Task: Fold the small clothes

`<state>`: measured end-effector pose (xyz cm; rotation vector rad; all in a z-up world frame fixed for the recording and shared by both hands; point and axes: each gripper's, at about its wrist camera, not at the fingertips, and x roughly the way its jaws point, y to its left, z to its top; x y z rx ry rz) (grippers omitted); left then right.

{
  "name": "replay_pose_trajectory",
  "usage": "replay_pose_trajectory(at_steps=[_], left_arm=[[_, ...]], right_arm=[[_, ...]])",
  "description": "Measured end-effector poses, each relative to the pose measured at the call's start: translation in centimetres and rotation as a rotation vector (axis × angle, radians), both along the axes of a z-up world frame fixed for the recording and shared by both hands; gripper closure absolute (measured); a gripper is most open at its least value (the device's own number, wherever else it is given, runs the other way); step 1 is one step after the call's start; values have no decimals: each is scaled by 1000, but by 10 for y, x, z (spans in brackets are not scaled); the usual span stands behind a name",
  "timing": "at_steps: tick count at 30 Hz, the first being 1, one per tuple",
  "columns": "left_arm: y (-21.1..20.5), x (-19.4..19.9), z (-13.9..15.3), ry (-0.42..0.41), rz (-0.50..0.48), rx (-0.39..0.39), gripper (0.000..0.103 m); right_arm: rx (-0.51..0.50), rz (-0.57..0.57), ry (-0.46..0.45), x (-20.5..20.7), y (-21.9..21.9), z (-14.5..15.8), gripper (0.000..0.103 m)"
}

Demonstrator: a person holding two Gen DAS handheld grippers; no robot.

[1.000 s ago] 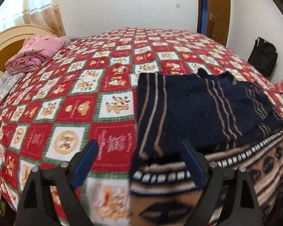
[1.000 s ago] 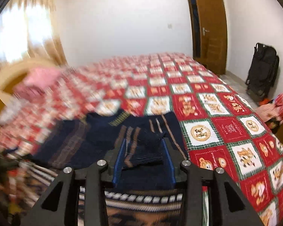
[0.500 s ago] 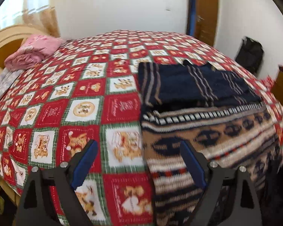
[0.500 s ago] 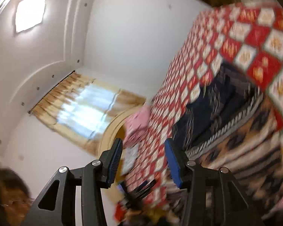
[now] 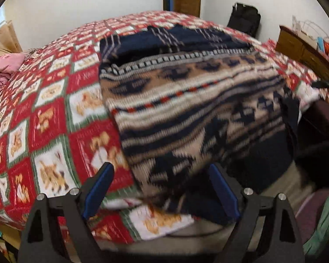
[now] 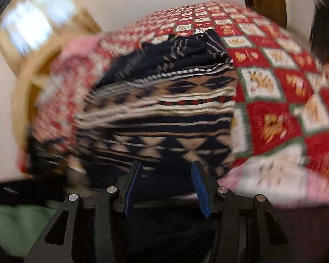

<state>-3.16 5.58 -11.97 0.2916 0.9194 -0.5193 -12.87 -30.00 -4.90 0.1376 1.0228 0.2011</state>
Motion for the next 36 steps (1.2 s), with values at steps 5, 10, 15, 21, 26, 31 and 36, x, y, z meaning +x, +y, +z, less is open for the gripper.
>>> replay_pose_trajectory(at_steps=[5, 10, 15, 21, 26, 31, 36], left_arm=[[-4, -7, 14, -49, 0, 19, 12], [3, 0, 21, -55, 38, -4, 12], [11, 7, 21, -61, 77, 6, 12], [27, 15, 27, -66, 127, -24, 12], [41, 20, 34, -88, 159, -38, 12], [49, 22, 38, -113, 152, -35, 12], [50, 22, 30, -108, 104, -4, 12]], right_arm=[[-226, 237, 92, 29, 25, -38, 55], [-207, 373, 159, 45, 40, -55, 55], [-349, 494, 189, 40, 65, -76, 55], [-365, 554, 122, 10, 77, -57, 93], [-224, 454, -67, 3, 57, 11, 93], [-121, 280, -220, 34, 43, 59, 93], [-17, -19, -221, 94, 20, 49, 93]])
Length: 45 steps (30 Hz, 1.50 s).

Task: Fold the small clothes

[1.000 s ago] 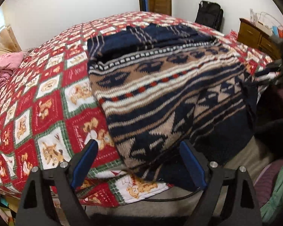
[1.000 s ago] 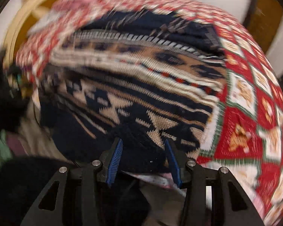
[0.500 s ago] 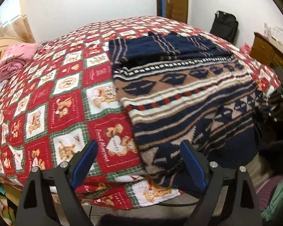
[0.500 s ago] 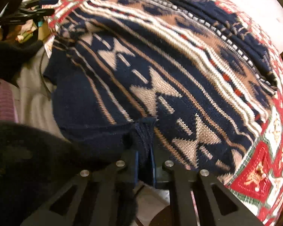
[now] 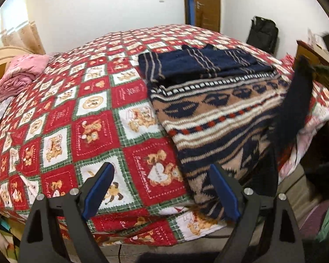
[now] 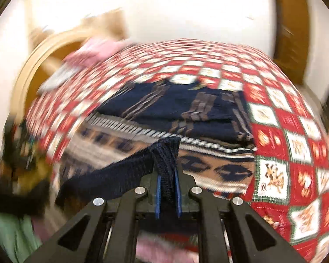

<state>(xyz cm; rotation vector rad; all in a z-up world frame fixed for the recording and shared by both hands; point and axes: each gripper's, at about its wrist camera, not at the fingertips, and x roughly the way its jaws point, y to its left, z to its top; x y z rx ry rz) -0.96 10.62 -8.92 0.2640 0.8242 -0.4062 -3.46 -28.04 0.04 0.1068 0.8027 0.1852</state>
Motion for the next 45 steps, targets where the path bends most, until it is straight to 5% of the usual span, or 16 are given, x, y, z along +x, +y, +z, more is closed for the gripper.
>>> replay_pose_trajectory(at_steps=[7, 15, 19, 23, 25, 26, 28, 30, 31, 38, 42, 45], left_arm=[[-12, -19, -21, -16, -163, 126, 12], [-54, -43, -21, 16, -468, -10, 12], [-86, -50, -39, -2, -558, 65, 12], [-105, -46, -60, 4, -549, 124, 12], [-109, -40, -67, -4, -515, 156, 22], [-108, -36, -68, 11, -495, 145, 35], [-96, -24, -59, 64, -447, 28, 51], [-80, -13, -48, 128, -423, -132, 80], [-73, -7, -44, 146, -400, -196, 81], [-71, 0, -54, 169, -292, -183, 78], [-76, -7, -56, 183, -311, -198, 36], [-82, -7, -58, 172, -324, -177, 31]], right_arm=[[77, -187, 133, 41, -16, -64, 93], [101, -207, 156, 41, -17, -75, 93], [86, -208, 166, 42, -15, -77, 93], [98, -213, 161, 40, -15, -78, 93], [99, -209, 157, 38, -15, -79, 93], [101, -207, 155, 37, -15, -79, 93], [107, -207, 151, 35, -16, -79, 93], [123, -207, 141, 32, -18, -78, 93], [134, -209, 134, 29, -19, -77, 93], [154, -220, 136, 24, -22, -82, 93], [169, -227, 145, 24, -24, -85, 93], [166, -227, 142, 24, -23, -86, 92]])
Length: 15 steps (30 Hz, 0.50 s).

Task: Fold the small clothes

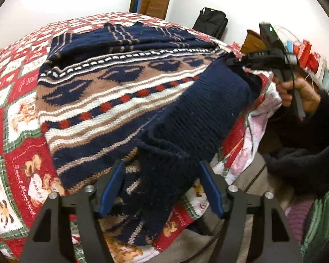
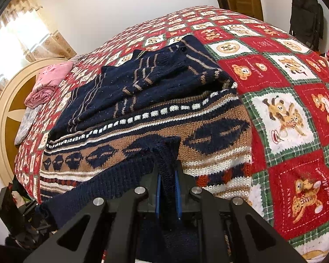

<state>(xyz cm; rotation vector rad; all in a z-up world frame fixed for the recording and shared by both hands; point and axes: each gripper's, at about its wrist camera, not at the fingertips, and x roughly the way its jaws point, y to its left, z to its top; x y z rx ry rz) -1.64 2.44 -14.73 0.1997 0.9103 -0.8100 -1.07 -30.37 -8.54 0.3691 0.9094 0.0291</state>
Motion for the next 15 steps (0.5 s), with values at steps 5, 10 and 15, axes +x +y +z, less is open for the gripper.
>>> replay_pose_trajectory(at_steps=[5, 10, 15], left_arm=[[-1, 0, -1, -49, 2, 38, 51], [17, 7, -4, 48, 25, -54, 87], [25, 17, 2, 94, 86, -132, 90]], right_arm=[[3, -4, 10, 0, 1, -5, 92], [7, -7, 10, 0, 0, -9, 92], [-25, -14, -3, -4, 5, -6, 92]])
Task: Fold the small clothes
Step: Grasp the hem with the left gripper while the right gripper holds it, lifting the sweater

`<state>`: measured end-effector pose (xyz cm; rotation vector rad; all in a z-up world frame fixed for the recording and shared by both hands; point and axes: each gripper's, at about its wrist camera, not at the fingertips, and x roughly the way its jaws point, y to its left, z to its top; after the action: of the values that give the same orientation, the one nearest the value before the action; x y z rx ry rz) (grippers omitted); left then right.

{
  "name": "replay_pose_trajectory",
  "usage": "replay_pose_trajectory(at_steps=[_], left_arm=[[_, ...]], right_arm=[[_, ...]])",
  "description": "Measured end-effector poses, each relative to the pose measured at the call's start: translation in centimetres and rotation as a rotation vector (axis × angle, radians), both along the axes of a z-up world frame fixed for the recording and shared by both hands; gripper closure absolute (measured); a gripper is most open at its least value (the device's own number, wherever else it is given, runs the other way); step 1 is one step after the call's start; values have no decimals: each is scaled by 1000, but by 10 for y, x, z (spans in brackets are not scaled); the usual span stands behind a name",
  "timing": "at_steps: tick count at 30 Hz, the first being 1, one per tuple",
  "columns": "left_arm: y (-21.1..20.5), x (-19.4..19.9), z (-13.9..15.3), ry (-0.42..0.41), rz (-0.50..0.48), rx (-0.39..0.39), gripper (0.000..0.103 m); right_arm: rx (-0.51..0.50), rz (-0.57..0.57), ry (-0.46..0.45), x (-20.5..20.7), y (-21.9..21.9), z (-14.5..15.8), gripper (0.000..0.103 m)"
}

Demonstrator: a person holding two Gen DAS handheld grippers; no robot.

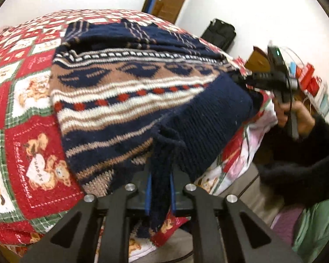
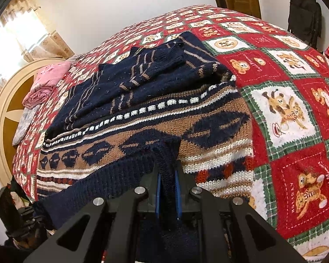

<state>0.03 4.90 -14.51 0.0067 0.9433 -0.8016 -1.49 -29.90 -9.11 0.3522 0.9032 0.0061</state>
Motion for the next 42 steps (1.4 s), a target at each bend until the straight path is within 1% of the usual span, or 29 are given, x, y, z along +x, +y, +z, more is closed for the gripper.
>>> replay_pose_trajectory(at_steps=[2, 5, 9, 11, 14, 18, 20, 24, 29, 31, 33, 35, 38, 40, 42], left_arm=[[2, 0, 10, -9, 18, -31, 90], [7, 3, 35, -54, 47, -75, 90], [11, 13, 63, -109, 90, -113, 90], [13, 22, 73, -127, 109, -131, 90], [13, 38, 84, -148, 135, -137, 90], [8, 65, 98, -164, 163, -140, 90], [9, 77, 105, -176, 176, -148, 90], [8, 105, 118, -195, 209, -161, 90], [4, 148, 125, -167, 254, -182, 90], [3, 170, 129, -155, 272, -189, 90], [0, 189, 134, -160, 296, -180, 90], [-2, 208, 140, -183, 319, -169, 90], [-6, 238, 144, -189, 344, -169, 90], [-14, 257, 141, -202, 362, -142, 90], [-20, 273, 135, -207, 377, -115, 90]], right_arm=[[-30, 3, -31, -6, 5, 10, 92], [-54, 19, -111, -19, 11, 34, 92], [-50, 3, -192, -31, 11, 59, 92], [-38, 3, -210, -31, 10, 66, 93], [-48, 11, -206, -24, 10, 73, 93], [-4, -1, -262, -16, 3, 94, 93], [-1, -2, -274, -5, 1, 104, 93], [-51, 6, -283, 26, 3, 118, 93], [-68, 6, -294, 69, 0, 132, 93], [-84, 9, -302, 92, 0, 139, 93], [-99, 5, -315, 115, -2, 146, 93], [-118, -6, -326, 134, -4, 151, 93], [-143, -37, -314, 174, -13, 144, 93], [-160, -60, -300, 197, -18, 131, 93], [-177, -78, -275, 220, -22, 110, 93]])
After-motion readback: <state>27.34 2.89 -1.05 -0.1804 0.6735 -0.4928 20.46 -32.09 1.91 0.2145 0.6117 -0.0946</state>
